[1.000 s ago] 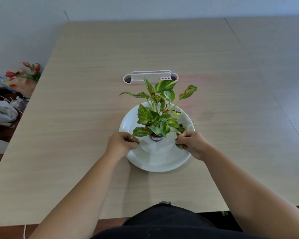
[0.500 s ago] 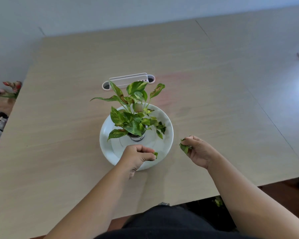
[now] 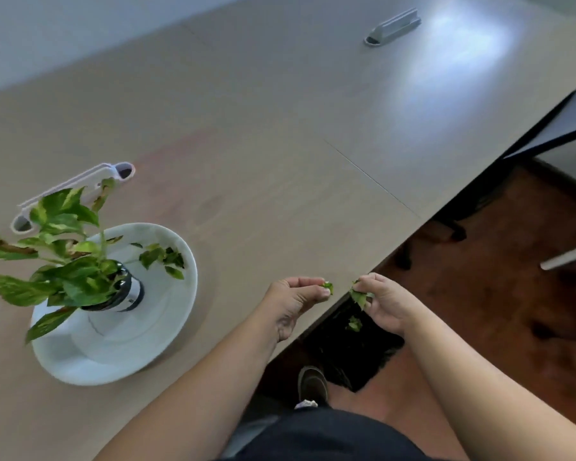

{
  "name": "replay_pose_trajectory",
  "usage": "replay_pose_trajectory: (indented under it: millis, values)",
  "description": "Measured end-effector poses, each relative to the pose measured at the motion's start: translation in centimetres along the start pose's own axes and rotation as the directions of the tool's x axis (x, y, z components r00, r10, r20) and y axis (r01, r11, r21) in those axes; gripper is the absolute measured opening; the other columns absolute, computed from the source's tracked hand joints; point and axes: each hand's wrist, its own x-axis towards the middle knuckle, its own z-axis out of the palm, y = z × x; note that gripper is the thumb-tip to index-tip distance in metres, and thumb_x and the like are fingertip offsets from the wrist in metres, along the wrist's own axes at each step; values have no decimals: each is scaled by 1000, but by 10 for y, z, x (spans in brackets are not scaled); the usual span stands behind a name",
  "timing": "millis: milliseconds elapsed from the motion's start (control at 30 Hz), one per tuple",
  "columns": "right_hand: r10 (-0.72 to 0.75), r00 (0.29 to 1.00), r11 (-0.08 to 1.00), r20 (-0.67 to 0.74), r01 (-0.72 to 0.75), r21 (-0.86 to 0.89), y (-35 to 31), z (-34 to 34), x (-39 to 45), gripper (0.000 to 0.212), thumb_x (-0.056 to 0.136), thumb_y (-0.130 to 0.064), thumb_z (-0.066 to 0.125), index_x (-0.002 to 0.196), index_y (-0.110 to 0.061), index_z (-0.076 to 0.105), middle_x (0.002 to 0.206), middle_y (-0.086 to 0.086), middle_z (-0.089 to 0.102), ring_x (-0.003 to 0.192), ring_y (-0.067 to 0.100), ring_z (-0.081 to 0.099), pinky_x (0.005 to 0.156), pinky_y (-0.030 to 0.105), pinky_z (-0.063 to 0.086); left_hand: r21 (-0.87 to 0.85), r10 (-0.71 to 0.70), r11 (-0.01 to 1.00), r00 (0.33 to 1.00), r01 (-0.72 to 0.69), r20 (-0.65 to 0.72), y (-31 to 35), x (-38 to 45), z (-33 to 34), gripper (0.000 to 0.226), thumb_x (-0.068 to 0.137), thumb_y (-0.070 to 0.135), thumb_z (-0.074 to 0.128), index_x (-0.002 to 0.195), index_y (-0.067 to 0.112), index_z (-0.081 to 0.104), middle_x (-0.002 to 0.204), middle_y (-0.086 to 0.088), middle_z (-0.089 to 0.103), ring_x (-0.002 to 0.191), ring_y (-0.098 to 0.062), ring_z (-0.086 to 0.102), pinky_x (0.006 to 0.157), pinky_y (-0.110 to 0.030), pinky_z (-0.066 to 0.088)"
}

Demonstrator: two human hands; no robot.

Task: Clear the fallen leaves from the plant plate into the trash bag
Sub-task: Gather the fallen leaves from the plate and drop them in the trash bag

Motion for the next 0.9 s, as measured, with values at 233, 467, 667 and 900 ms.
replay_pose_trajectory:
  millis: [233, 467, 667, 900]
  values:
    - [-49, 952, 999, -303, 50, -4, 4, -75, 6, 27, 78, 15, 56, 65, -9, 54, 69, 9, 57, 64, 20, 56, 66, 26, 47, 367, -44, 929, 999, 39, 7, -39, 43, 82, 17, 70, -2, 77, 79, 11, 73, 75, -7, 73, 65, -12, 69, 64, -23, 57]
    - [-24, 865, 997, -502, 54, 47, 19, -115, 48, 23, 78, 14, 62, 92, -3, 66, 81, 11, 63, 73, 21, 62, 70, 29, 56, 635, -31, 771, 999, 34, -16, -62, 92, 115, 12, 73, 9, 77, 76, 21, 72, 81, -5, 74, 80, -23, 70, 76, -33, 58]
    - [2, 814, 1000, -580, -17, -22, 24, -139, 74, 21, 81, 9, 62, 82, -9, 71, 92, 18, 68, 82, 26, 65, 87, 38, 57, 762, 4, 648, 1000, 8, -14, -85, 121, 136, 11, 76, 15, 73, 86, 21, 75, 83, 0, 71, 76, -14, 63, 70, -22, 47]
    - [45, 832, 993, -552, -99, -69, 26, -152, 82, 25, 86, 2, 57, 106, -5, 71, 100, 13, 64, 92, 23, 59, 70, 29, 53, 760, -77, 648, 997, 53, -3, -101, 149, 144, 26, 89, 20, 57, 110, 17, 72, 110, -6, 72, 103, -22, 65, 92, -30, 50]
